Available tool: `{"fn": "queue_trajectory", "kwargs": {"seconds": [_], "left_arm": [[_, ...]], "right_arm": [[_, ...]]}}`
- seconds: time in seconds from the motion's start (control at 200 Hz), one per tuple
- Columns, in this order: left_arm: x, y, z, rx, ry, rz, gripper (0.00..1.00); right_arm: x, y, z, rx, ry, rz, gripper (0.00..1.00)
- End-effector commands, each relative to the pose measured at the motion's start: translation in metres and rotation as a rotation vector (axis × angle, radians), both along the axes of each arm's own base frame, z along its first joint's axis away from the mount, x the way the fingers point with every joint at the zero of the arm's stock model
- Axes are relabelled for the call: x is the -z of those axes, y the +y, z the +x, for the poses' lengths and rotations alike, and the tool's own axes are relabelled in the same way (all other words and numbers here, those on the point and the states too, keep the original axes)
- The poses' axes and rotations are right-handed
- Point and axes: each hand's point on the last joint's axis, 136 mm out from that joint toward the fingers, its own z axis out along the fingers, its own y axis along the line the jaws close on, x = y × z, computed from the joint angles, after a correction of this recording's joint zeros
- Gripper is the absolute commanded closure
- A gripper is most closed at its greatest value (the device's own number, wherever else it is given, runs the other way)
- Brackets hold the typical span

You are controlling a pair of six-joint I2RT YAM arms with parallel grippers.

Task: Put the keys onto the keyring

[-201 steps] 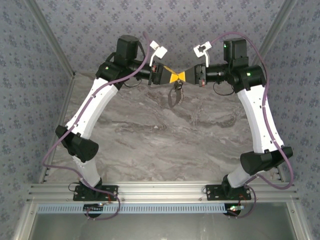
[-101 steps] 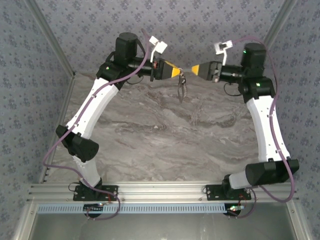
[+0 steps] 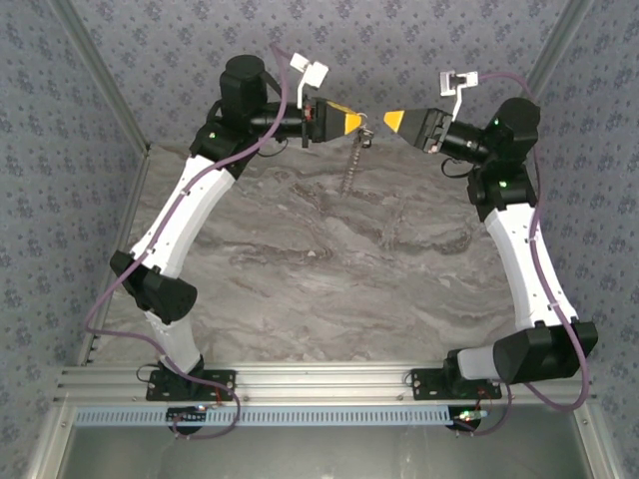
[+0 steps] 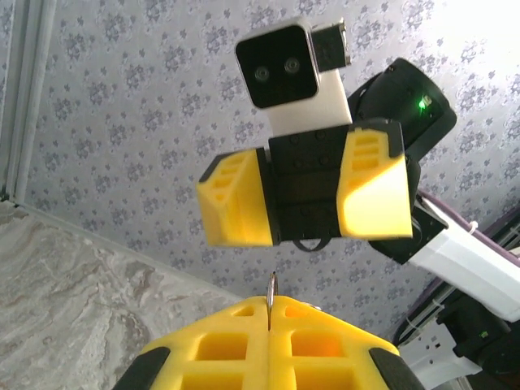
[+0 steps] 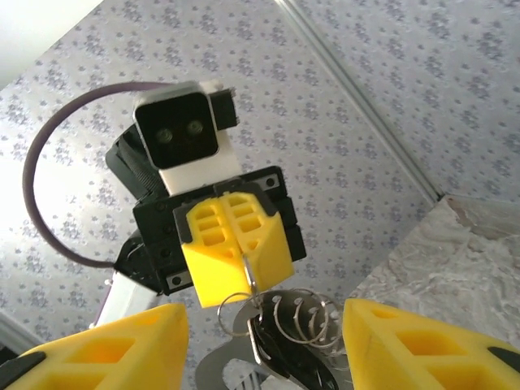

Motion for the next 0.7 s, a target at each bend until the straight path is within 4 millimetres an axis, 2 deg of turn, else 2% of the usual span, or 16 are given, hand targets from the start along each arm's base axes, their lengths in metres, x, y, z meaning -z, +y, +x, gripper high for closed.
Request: {"fn": "queue_trajectory", "kwargs": {"seconds": [0.0,0.275,0.42,0.695], "left_arm": [[-0.059,0.018,-0.029,-0.009,-0.127,-0.106,1.00],[-0.069,0.021,-0.033,-0.015,-0.145,-0.124,1.00],[-0.070,0.021,-0.034,-0.016,-0.147,-0.124,1.00],[-0.068,0.023,-0.031,-0.037,-0.149,-0.114,1.00]], "right_arm": [[-0.012,0.007,-0.014,-0.016,-0.049,0.023,0.44],[0.000,0.032,-0.021,-0.081,-0.031,0.016,0.45],[0.000,0.039,-0.022,-0.097,-0.028,0.015,0.50],[0.001,0.039,-0.023,-0.104,-0.019,0.006,0.91]]}}
